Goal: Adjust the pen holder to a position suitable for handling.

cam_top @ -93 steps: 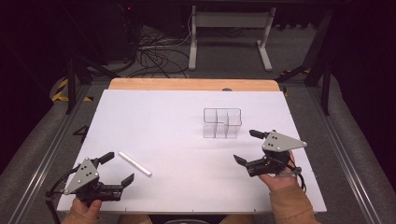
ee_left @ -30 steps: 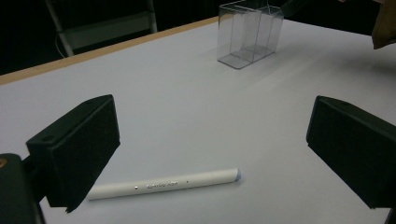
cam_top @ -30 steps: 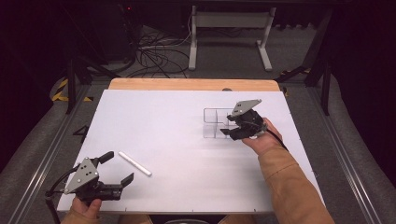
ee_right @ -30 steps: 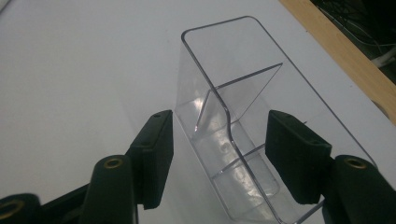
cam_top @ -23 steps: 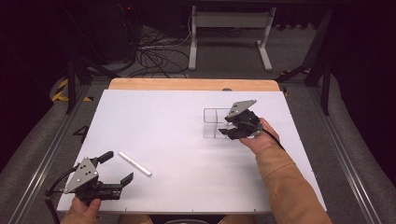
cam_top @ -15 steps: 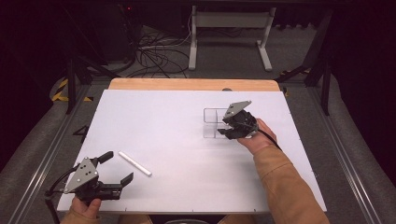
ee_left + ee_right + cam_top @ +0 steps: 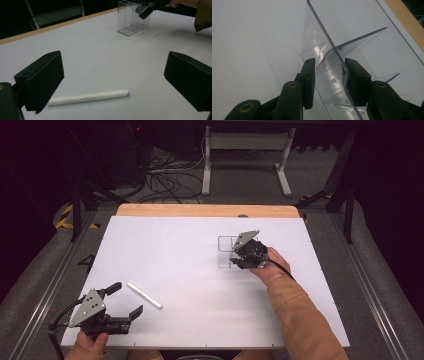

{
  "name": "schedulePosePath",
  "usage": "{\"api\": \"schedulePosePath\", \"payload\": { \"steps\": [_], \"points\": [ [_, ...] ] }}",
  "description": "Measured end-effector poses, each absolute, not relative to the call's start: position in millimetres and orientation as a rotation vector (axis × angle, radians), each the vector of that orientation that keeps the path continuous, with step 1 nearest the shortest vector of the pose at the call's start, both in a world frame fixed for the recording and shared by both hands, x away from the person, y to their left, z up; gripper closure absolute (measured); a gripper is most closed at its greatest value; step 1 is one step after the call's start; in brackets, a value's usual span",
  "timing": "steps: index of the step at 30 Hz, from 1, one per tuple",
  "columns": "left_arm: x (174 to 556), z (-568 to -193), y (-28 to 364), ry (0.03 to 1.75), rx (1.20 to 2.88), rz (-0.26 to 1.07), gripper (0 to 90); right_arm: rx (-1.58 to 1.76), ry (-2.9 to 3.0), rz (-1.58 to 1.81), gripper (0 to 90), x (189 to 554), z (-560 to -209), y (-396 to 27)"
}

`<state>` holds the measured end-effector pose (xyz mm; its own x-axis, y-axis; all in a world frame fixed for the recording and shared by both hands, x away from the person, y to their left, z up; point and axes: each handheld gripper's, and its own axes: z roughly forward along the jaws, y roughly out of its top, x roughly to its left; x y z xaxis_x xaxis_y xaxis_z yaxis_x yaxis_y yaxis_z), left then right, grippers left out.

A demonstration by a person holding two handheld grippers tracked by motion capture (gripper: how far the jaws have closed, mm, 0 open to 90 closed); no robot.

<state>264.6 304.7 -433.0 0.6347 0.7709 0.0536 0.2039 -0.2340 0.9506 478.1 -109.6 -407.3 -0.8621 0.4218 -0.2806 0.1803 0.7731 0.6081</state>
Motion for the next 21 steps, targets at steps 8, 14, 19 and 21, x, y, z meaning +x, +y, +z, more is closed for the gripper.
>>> {"api": "schedulePosePath", "payload": {
  "steps": [8, 14, 19, 21],
  "points": [
    [265, -433, 305, 0.786, 1.768, 0.653, 3.4, 0.447, 2.556, 0.824, 64.7, 478, -407, -109],
    [265, -433, 305, 0.791, 1.766, 0.651, 3.4, 0.427, 2.569, 0.846, 72.7, 475, -402, -112],
    [265, -433, 305, 0.791, 1.766, 0.65, 3.4, 0.419, 2.571, 0.892, 79.4, 471, -396, -115],
    [265, -433, 304, 0.791, 1.765, 0.65, 3.4, 0.415, 2.58, 0.905, 82.1, 470, -394, -115]
  ]
}}
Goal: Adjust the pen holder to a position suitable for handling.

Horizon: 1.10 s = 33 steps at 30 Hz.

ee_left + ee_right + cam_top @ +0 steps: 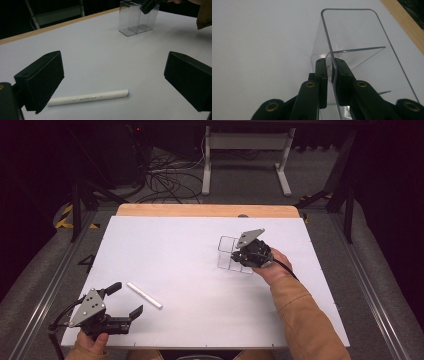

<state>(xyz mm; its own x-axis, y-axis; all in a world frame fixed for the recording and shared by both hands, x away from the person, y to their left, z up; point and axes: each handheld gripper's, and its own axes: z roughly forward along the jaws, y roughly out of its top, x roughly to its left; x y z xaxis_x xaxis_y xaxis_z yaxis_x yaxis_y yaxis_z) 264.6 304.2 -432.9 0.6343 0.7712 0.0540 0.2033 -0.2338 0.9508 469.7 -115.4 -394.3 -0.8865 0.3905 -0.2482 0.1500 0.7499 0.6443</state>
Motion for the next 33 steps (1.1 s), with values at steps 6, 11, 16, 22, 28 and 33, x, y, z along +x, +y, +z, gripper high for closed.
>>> {"api": "schedulePosePath", "payload": {
  "steps": [6, 11, 16, 22, 28, 33],
  "points": [
    [265, -433, 305, 0.789, 1.765, 0.651, 3.4, 0.387, 2.608, 0.903, 87.2, 465, -392, -115],
    [265, -433, 305, 0.794, 1.76, 0.647, 3.4, 0.37, 2.609, 0.928, 87.1, 460, -385, -116],
    [265, -433, 304, 0.791, 1.764, 0.65, 3.4, 0.291, 2.611, 0.965, 87.1, 446, -374, -108],
    [265, -433, 304, 0.791, 1.766, 0.65, 3.5, 0.179, 2.647, 0.99, 87.1, 429, -367, -90],
    [264, -433, 305, 0.792, 1.764, 0.649, 3.4, 0.085, 2.704, 0.991, 87.0, 419, -367, -70],
    [263, -433, 307, 0.792, 1.767, 0.656, 3.4, 0.037, 2.74, 0.984, 87.0, 418, -372, -57]
  ]
}}
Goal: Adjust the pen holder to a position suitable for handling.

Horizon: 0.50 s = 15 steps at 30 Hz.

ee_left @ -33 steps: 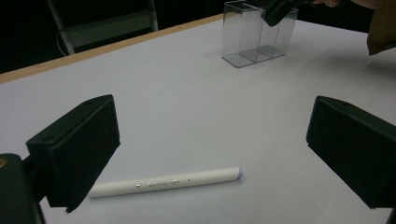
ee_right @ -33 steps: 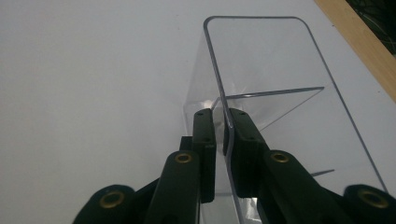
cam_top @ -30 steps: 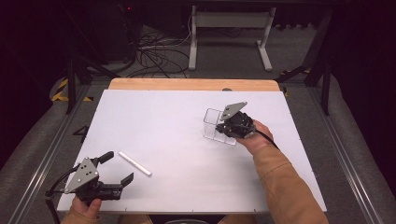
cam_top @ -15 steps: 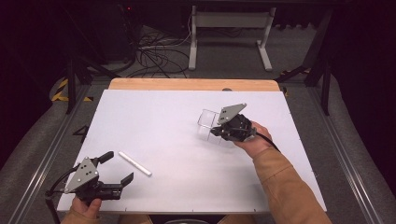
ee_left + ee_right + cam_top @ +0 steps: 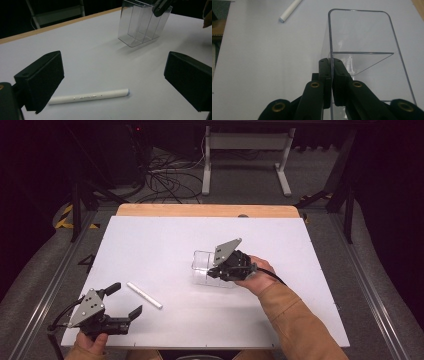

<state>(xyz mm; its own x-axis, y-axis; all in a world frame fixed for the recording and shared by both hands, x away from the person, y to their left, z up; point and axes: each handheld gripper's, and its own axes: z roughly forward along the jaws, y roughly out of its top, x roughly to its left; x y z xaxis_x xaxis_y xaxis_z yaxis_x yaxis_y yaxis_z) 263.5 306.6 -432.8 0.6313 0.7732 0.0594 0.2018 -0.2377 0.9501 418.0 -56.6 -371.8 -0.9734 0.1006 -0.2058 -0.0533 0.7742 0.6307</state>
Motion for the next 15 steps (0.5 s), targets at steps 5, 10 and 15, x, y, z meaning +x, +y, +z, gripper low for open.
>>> {"api": "schedulePosePath", "payload": {
  "steps": [5, 10, 15],
  "points": [
    [262, -433, 308, 0.8, 1.763, 0.657, 3.4, -0.009, 2.776, 0.974, 86.9, 417, -379, -47],
    [261, -433, 308, 0.803, 1.761, 0.659, 3.4, -0.053, 2.797, 0.961, 86.8, 417, -384, -40],
    [261, -434, 308, 0.805, 1.759, 0.655, 3.4, -0.083, 2.808, 0.952, 86.7, 416, -386, -38]
  ]
}}
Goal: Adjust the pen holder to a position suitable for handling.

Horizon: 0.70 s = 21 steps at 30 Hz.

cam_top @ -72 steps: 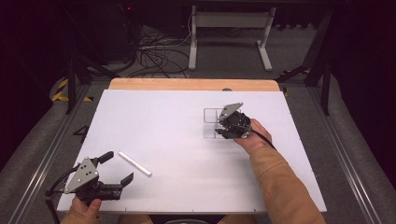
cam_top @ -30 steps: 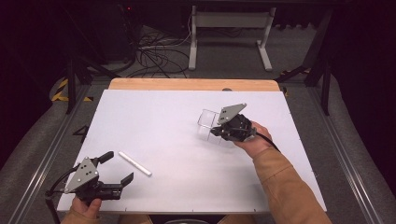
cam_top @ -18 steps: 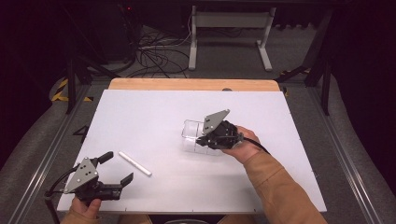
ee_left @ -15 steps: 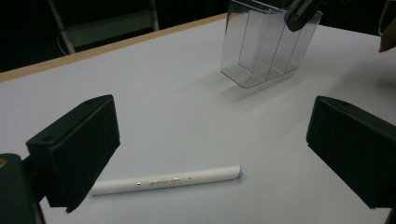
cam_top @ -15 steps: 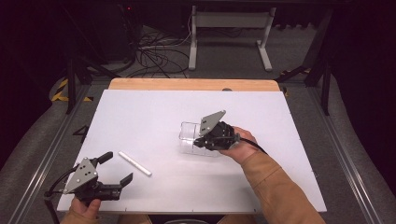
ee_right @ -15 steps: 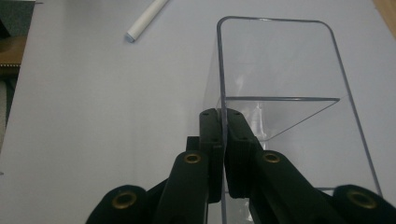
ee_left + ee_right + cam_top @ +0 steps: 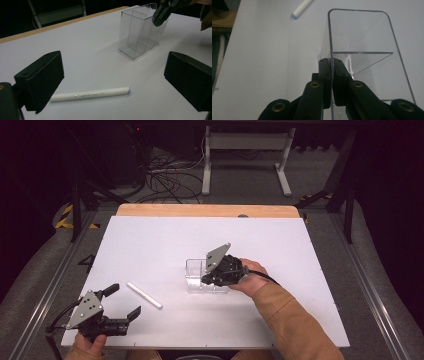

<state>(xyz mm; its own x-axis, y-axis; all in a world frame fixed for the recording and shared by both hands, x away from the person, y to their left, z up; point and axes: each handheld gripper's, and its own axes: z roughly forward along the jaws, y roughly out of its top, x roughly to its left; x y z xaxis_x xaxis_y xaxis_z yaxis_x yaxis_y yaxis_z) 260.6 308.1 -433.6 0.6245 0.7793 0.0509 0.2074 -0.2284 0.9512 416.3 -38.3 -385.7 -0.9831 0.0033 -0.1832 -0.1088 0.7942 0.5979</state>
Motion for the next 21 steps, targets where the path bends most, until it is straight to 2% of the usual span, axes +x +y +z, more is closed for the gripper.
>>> {"api": "schedulePosePath", "payload": {
  "steps": [21],
  "points": [
    [261.3, -433.4, 306.8, 0.8, 1.764, 0.651, 3.4, -0.072, 2.824, 0.94, 85.5, 415.9, -389.4, -37.3]
  ]
}}
